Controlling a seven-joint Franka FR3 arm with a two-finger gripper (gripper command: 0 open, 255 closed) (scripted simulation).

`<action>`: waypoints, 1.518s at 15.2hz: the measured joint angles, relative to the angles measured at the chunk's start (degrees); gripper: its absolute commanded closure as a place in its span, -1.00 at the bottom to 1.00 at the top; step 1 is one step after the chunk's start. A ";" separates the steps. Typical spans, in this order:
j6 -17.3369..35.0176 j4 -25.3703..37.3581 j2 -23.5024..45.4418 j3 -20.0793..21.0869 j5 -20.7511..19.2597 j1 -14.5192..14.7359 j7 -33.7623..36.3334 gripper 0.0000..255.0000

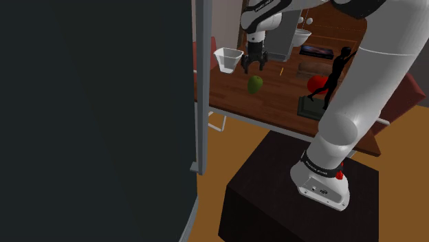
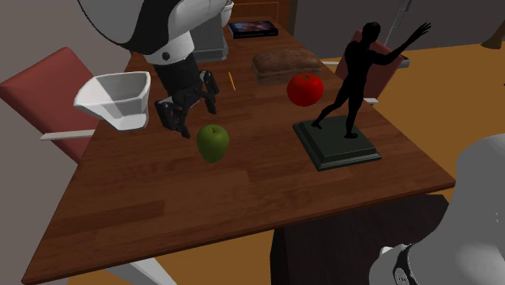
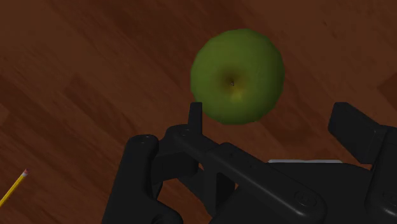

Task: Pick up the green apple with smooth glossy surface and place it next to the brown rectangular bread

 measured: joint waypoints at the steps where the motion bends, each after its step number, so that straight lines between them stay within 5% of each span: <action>1: 0.04 1.75 1.86 -0.37 0.16 -0.45 -0.05 -1.00; 16: 5.73 -0.33 5.57 -0.75 0.70 -1.22 -0.30 -1.00; 17: 5.73 -0.33 5.57 -0.75 0.70 -1.22 -0.30 1.00; 23: 5.74 -0.22 5.54 -0.74 0.71 -1.21 -0.29 1.00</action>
